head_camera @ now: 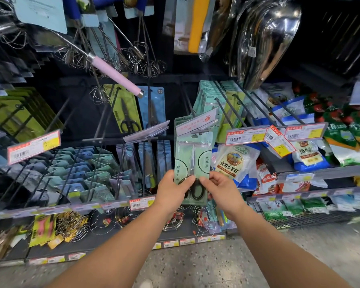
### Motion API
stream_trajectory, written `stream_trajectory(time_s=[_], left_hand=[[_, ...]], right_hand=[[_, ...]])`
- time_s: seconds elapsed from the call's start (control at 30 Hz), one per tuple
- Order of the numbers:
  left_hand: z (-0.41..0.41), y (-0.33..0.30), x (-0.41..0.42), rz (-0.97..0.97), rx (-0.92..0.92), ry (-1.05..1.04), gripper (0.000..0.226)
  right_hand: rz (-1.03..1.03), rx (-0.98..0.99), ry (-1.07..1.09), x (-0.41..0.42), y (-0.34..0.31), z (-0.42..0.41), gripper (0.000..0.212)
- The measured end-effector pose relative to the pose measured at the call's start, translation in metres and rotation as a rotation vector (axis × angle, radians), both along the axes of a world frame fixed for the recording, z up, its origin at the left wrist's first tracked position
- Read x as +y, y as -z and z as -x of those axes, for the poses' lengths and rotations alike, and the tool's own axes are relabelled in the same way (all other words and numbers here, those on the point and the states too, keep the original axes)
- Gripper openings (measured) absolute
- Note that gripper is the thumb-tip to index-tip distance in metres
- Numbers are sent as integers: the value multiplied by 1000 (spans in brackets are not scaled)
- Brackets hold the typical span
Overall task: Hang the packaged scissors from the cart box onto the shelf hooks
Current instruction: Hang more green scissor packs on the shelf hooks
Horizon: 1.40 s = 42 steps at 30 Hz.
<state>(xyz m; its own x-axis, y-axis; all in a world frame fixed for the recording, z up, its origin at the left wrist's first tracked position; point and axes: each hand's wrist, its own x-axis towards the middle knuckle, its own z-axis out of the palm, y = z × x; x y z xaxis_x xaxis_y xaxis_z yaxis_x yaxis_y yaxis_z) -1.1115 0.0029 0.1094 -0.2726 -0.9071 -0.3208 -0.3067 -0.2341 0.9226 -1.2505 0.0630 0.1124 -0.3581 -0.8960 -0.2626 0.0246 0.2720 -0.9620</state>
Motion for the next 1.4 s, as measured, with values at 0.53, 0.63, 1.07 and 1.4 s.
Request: stream_trajectory(time_s=[0.53,0.63,1.07,1.4], left_hand=[[3,5,-19,251,-394,132,57],[3,6,-28,290,-526,216,58],[-40,8,-13,320,-1109,427,58],[-171,3,22,129,-1098,90,49]], right_hand=[[-158,430,4,-41,5,18,29],[-236,584,-57,-49,1,21,32],[-426,1200,-635,-38,27,-26,59],[-159,1243,-921,-62,14,-158,53]])
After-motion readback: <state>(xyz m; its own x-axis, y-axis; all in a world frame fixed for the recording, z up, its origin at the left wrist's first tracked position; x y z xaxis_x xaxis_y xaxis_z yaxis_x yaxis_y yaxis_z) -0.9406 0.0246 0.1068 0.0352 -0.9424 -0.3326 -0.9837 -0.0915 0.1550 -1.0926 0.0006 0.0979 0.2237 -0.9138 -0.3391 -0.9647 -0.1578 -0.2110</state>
